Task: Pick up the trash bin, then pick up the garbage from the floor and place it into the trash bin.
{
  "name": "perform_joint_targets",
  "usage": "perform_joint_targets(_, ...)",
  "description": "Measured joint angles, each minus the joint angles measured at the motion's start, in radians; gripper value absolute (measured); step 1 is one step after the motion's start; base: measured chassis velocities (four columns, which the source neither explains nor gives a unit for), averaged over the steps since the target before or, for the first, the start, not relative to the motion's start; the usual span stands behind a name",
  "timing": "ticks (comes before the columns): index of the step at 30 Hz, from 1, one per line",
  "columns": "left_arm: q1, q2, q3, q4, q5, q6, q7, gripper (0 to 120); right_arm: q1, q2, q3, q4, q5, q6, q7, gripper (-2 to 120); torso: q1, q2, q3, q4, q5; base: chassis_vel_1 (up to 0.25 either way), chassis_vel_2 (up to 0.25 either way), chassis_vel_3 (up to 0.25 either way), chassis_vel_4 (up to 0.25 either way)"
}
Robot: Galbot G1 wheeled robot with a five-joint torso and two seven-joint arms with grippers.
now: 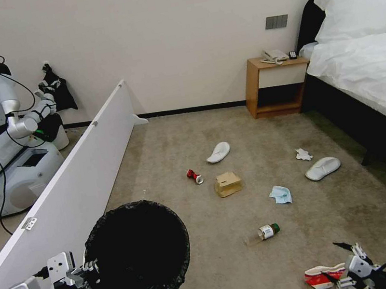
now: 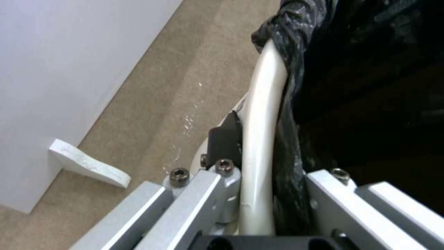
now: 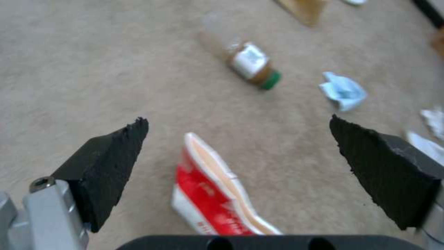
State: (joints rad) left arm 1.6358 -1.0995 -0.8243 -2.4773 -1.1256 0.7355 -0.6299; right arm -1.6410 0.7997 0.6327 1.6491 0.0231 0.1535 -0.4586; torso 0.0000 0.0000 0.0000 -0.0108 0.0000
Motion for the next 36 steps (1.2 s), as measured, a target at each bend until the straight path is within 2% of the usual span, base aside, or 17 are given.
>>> perform_joint_targets(7, 0.002, 0.004, -0.001, -0.009, 0.001, 0.0, -0.002, 2, 0.023, -0.007, -0.018, -0.068, -0.106, 0.043, -0.069, 100, 0.0, 0.0, 0.0, 0.0001, 0.0, 0.0, 0.0, 0.0, 0.0)
perform_joint_targets(15, 0.001, 0.005, 0.004, -0.01, 0.001, 0.0, -0.003, 2, 0.039, -0.017, 0.003, -0.163, -0.217, 0.075, -0.104, 100, 0.0, 0.0, 0.0, -0.0001, 0.0, 0.0, 0.0, 0.0, 0.0)
perform_joint_targets(28, -0.011, 0.015, 0.006, 0.0, -0.002, 0.0, -0.004, 2, 0.097, 0.033, 0.031, -0.266, -0.247, 0.075, -0.106, 100, 0.0, 0.0, 0.0, -0.0002, 0.0, 0.0, 0.0, 0.0, 0.0)
perform_joint_targets(36, -0.015, 0.018, 0.002, 0.007, -0.005, 0.0, -0.003, 2, 0.162, 0.049, 0.052, -0.293, -0.256, 0.038, -0.071, 100, 0.0, 0.0, 0.0, 0.0003, 0.0, 0.0, 0.0, 0.0, 0.0)
